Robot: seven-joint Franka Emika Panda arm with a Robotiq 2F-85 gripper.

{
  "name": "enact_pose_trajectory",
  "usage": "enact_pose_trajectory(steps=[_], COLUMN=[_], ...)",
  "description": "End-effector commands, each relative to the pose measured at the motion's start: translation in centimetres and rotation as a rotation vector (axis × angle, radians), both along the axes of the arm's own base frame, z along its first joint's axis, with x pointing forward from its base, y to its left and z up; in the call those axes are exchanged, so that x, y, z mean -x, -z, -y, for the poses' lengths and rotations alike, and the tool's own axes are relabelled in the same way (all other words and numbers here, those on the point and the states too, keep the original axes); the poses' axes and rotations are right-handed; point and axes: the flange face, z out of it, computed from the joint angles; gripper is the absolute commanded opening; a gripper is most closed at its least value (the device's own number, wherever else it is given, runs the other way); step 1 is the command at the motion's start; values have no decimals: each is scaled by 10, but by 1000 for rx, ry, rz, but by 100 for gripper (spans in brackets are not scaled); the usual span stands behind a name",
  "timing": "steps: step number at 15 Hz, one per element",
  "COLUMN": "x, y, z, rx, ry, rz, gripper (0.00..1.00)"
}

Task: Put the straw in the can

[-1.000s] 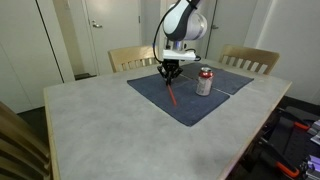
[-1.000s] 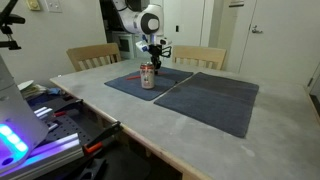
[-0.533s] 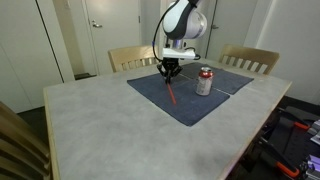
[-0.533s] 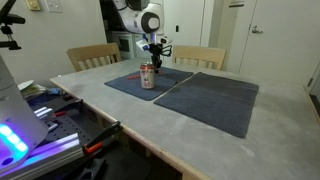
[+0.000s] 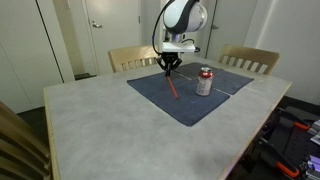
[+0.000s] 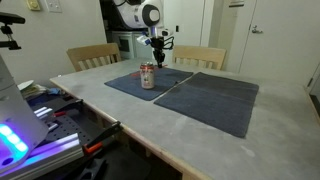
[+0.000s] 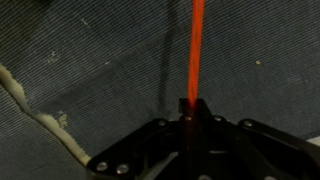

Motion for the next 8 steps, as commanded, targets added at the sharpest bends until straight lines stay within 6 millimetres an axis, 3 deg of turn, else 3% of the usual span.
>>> enact_pose_trajectory(steps=[1,8], x=[5,13], y=[-21,-51], z=[-3,-10], rx=[63,130], ry=[-24,-109], rz=[10,64], gripper=[2,2])
